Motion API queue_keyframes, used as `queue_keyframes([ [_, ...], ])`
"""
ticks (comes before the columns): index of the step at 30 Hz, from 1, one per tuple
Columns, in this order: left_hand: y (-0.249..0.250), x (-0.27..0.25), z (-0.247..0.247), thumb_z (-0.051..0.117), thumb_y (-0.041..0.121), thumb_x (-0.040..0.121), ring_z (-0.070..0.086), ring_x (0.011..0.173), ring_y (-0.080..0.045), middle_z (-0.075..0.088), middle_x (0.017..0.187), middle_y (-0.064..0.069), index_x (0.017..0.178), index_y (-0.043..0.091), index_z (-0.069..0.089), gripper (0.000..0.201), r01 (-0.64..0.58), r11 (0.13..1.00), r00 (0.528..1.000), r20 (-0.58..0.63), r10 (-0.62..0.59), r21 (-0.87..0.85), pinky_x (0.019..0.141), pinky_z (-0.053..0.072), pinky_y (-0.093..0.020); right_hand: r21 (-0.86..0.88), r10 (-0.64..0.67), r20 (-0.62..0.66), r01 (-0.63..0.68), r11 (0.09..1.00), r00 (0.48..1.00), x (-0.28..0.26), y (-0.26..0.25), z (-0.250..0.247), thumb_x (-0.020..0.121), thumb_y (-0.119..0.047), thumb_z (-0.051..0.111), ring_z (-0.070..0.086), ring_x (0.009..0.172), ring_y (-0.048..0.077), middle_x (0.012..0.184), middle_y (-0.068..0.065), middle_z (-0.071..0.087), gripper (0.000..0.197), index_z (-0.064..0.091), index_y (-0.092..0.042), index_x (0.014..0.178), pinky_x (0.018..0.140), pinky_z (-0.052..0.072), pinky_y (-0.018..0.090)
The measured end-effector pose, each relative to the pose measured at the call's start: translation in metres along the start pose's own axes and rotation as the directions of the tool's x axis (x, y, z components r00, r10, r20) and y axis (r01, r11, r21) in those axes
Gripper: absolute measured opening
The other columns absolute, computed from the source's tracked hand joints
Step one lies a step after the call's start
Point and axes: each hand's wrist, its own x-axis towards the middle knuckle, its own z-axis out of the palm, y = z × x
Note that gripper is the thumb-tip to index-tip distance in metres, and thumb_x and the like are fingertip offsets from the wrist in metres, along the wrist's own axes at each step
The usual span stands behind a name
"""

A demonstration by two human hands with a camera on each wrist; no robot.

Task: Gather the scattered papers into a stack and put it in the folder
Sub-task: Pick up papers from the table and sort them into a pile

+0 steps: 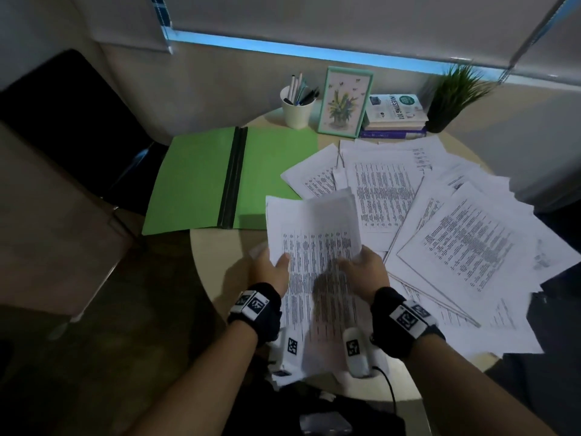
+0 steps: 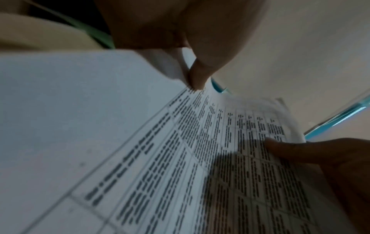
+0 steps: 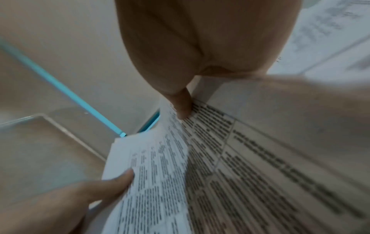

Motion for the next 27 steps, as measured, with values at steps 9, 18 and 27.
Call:
queue_keyframes([
  [9, 0.111, -0.001, -0.015, 0.052, 0.032, 0.097, 0.058, 0.107, -0.019, 0.061, 0.121, -0.005, 0.125, 0.007, 0.052, 0.038, -0.361, 0.926, 0.906, -0.278, 0.319, -0.114, 0.093, 0.048, -0.033, 0.311, -0.391, -0.078, 0.395, 0.865, 0.917, 0.013, -0.086, -0.071, 0.093, -0.017, 0.061, 0.068, 0.090, 0.011, 0.099, -0.004, 0.069, 0.025, 0.060, -0.010, 0.117, 0.075, 0.057, 0.025],
  [18, 0.108, -0.039, -0.027, 0.063, 0.023, 0.091, 0.058, 0.094, 0.009, 0.062, 0.103, 0.015, 0.113, 0.019, 0.053, 0.025, -0.499, 0.845, 0.845, -0.320, 0.427, -0.190, 0.073, 0.049, -0.006, 0.351, -0.496, -0.071, 0.487, 0.800, 0.866, 0.010, -0.074, -0.102, 0.091, -0.020, 0.066, 0.064, 0.089, -0.005, 0.098, -0.013, 0.067, 0.030, 0.059, -0.009, 0.118, 0.072, 0.053, 0.009],
  [27, 0.084, -0.058, -0.008, 0.050, 0.020, 0.098, 0.057, 0.095, -0.007, 0.060, 0.105, 0.007, 0.114, 0.017, 0.048, 0.016, -0.466, 0.868, 0.846, -0.372, 0.381, -0.170, 0.081, 0.046, -0.027, 0.338, -0.493, 0.006, 0.463, 0.819, 0.870, 0.003, -0.062, -0.090, 0.094, -0.015, 0.059, 0.063, 0.095, 0.001, 0.108, -0.006, 0.067, 0.028, 0.058, -0.008, 0.122, 0.076, 0.050, 0.009],
])
